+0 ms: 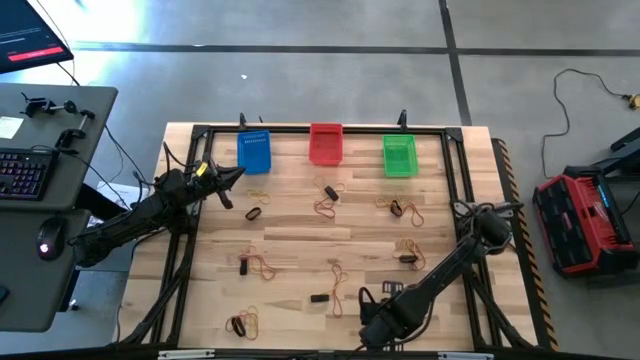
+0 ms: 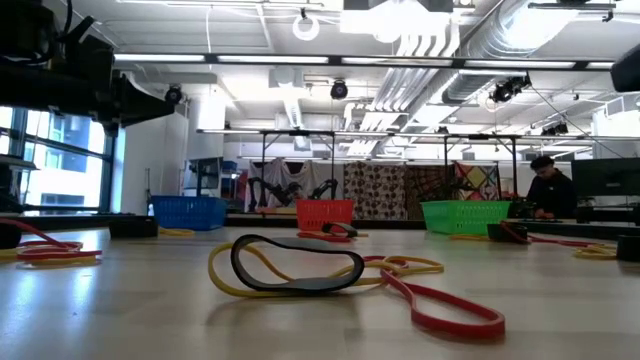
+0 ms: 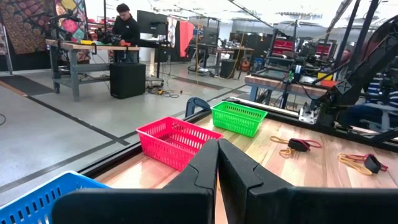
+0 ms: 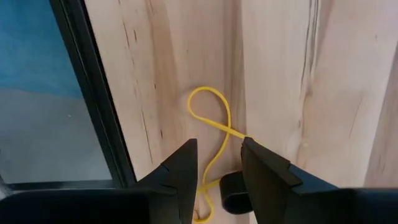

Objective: Sort rubber bands into baskets
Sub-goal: Put the yellow rubber band into the green bin

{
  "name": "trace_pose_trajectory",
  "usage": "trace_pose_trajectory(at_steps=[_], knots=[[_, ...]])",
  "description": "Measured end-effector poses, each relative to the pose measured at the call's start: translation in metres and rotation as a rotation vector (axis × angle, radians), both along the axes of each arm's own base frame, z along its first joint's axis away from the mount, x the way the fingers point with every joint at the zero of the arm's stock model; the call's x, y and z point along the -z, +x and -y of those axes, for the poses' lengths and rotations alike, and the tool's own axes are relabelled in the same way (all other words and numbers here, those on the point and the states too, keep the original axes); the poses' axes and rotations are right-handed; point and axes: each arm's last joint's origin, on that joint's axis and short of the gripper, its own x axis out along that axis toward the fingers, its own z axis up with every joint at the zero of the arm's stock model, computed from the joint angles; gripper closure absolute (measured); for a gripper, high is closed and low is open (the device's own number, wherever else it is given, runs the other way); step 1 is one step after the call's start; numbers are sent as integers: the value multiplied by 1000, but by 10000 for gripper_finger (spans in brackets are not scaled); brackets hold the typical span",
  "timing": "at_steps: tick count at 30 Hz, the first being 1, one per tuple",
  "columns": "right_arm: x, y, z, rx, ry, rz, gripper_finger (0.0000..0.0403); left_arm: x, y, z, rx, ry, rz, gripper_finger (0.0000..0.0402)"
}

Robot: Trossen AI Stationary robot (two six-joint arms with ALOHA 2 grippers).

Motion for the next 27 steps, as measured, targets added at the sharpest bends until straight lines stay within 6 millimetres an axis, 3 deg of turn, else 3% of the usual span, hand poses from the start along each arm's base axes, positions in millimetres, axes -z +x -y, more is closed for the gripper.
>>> trace_pose_trajectory(at_steps=[27], knots=[[41,2,-6,-142,-28,-70,306,0,0,0,0,0,0,398]])
